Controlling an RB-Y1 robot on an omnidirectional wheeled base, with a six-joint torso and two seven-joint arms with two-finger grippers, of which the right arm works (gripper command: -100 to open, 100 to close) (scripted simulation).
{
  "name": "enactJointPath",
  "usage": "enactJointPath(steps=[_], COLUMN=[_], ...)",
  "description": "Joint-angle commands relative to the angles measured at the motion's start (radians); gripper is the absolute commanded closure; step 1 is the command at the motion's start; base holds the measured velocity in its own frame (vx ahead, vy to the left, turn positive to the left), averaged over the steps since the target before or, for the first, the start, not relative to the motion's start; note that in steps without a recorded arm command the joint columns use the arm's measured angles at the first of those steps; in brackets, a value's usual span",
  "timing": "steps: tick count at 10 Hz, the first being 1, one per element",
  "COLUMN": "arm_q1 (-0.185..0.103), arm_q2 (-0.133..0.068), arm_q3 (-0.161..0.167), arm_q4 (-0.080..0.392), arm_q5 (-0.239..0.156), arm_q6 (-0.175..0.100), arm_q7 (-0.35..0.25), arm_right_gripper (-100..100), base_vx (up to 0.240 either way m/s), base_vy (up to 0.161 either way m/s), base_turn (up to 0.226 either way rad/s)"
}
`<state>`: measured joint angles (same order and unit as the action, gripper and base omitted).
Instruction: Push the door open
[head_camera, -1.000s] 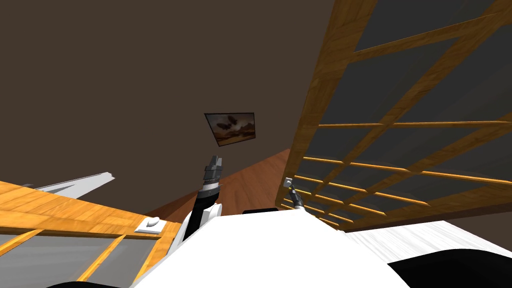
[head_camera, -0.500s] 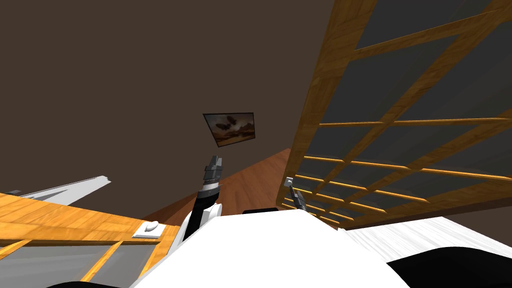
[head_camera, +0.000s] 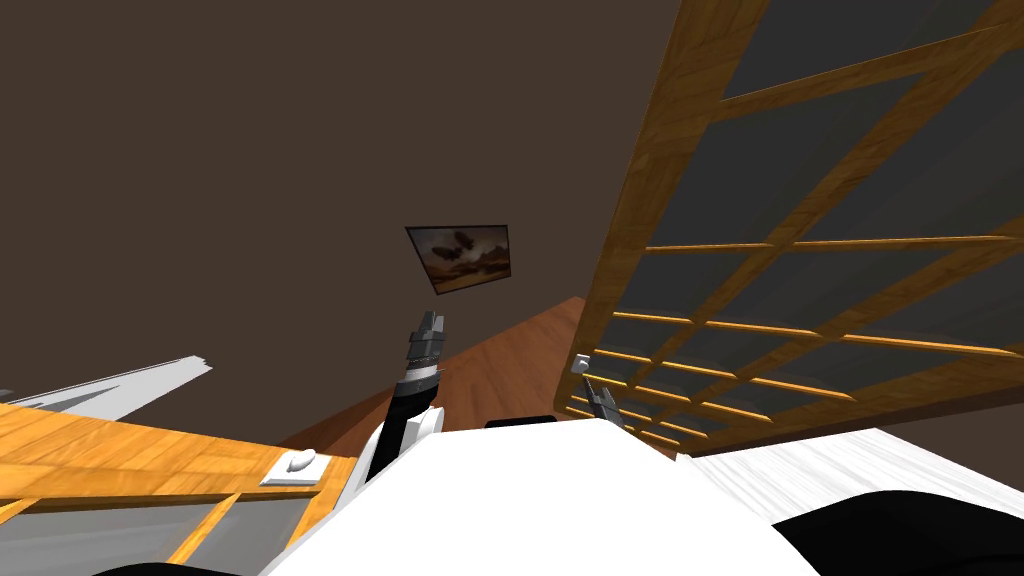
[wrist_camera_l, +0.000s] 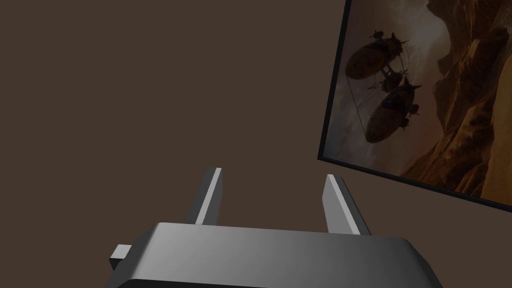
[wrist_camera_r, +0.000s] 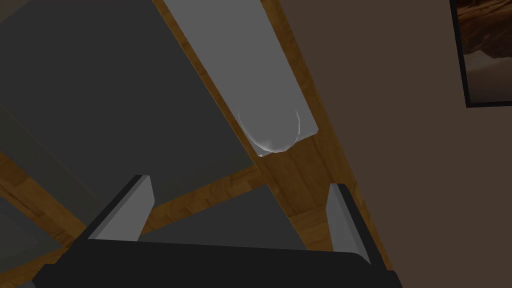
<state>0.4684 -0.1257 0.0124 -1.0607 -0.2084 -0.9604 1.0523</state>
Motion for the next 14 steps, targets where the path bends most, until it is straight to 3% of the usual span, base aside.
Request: enactJointPath(steps=[1, 3, 6, 14], arm_q1=[0.01, 0.041, 0.056, 0.142], arm_q2=[-0.001, -0.007, -0.009, -0.02], arm_q3=[-0.001, -0.006, -0.009, -0.024], arm_q4=[-0.004, -0.007, -0.008, -0.016], arm_q5=[0.004, 0.017, 0.024, 0.061], arm_q6=[-0.006, -0.027, -0.037, -0.096], arm_q7=[0.035, 0.099, 0.157, 0.355], arm_right_gripper=[-100, -100, -100, -100], base_vx=[0.01, 0.014, 0.005, 0.008], base_vy=[0.035, 0.04, 0.039, 0.043], base_turn=[-0.014, -0.026, -0.016, -0.024])
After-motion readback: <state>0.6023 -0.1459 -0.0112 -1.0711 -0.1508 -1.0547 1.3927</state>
